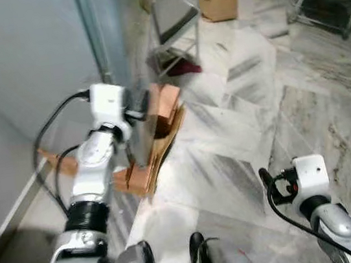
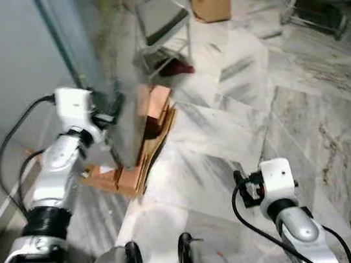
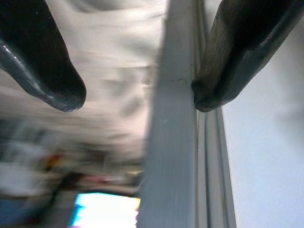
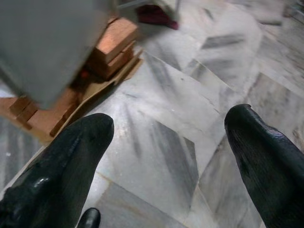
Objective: Restocking fridge
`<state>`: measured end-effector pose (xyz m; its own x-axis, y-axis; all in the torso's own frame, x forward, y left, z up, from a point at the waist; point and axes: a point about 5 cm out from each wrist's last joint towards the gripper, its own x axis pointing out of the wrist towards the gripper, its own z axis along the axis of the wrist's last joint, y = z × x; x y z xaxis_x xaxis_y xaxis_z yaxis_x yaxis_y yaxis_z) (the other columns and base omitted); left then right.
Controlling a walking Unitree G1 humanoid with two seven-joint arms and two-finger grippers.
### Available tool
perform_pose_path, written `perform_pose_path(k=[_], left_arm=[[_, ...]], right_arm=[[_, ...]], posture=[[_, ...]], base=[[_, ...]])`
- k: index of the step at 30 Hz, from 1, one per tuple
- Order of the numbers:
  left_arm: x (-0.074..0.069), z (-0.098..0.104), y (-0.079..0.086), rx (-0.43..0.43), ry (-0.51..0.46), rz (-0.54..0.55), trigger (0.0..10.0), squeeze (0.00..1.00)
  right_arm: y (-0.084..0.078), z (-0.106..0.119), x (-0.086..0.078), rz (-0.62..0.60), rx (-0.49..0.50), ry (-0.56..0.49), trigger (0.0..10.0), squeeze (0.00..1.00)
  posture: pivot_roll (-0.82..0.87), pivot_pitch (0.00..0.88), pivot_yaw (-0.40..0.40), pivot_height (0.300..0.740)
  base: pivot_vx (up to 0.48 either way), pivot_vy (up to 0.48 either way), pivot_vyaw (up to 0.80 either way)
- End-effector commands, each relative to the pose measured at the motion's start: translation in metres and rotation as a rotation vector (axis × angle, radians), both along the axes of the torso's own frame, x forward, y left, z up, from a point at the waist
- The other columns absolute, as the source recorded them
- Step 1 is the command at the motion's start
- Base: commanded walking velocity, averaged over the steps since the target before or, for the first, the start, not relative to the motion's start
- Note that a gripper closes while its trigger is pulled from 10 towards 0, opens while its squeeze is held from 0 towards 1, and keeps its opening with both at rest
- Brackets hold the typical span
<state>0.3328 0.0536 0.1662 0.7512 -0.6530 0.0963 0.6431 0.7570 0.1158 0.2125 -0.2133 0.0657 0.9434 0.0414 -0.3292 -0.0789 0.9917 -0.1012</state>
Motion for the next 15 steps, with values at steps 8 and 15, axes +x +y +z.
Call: perform_pose_path(k=[8, 15], left_arm=[[-0.033, 0.040, -0.086, -0.045, -0.155, -0.327, 10.0, 0.00], [-0.008, 0.022, -0.006, -0.034, -0.081, -0.002, 10.0, 0.00]], right_arm=[[0.008, -0.004, 0.001, 0.030, 0.004, 0.011, 10.0, 0.00], [0.011, -0.002, 0.002, 0.042, 0.004, -0.030, 10.0, 0.00]], posture=[[0.03, 0.234, -0.121, 0.740], [0.04, 0.219, -0.107, 0.740]], base=[[0.000, 0.000, 0.00], [0.000, 0.000, 0.00]])
